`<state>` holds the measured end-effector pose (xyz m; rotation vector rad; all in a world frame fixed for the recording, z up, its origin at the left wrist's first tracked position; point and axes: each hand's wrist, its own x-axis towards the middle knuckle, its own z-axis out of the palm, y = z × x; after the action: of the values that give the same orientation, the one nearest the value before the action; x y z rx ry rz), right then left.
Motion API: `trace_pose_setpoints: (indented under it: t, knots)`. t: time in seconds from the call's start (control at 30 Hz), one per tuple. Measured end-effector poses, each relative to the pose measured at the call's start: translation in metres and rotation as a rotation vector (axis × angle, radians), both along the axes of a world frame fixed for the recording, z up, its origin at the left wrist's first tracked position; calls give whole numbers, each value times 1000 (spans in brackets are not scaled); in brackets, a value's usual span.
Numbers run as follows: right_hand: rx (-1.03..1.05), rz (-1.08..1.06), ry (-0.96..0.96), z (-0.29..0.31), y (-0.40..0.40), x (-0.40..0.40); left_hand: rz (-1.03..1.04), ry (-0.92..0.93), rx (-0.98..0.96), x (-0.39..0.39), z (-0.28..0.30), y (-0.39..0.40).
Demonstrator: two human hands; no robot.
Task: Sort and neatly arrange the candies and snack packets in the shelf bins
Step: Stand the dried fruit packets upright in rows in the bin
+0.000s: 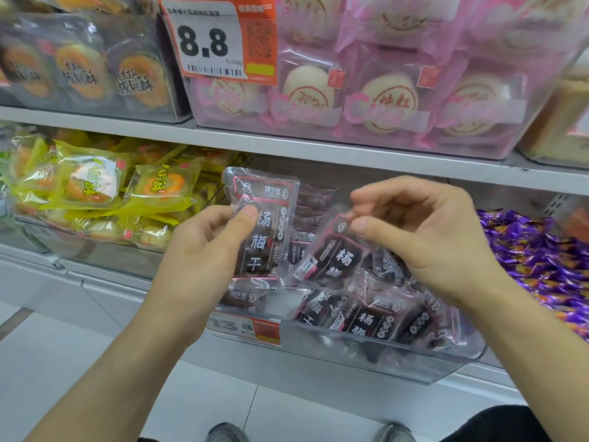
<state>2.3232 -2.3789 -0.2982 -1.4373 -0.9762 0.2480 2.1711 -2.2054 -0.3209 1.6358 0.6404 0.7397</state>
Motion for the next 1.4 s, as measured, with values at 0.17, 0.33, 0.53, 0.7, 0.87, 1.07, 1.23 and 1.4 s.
trace_pose_setpoints:
  t: [0.17,0.33,0.53,0.7,0.87,1.07,1.23,1.4]
  knots:
    - [224,-55,8,3,-1,-4,-25,20,73,3,0,-6]
    - [296,-84,80,10,-1,-11,-84,46,139,5,-1,-18]
    - [311,-99,130,-3,16,-24,-465,98,-48,6,-6,-27]
    - [256,-107,94,-13,23,-22,-498,79,-103,4,-6,-32]
    - [-63,-134,-48,-17,12,1,-394,59,-57,-6,-1,-24]
    - [-885,30,-464,-26,26,16,-123,91,97,-13,11,-13]
    - [-1272,-29,-554,-26,48,4,-93,10,-79,-12,9,-10]
    - [-1233,18,-431,-26,57,1,-36,27,3,-15,8,-12]
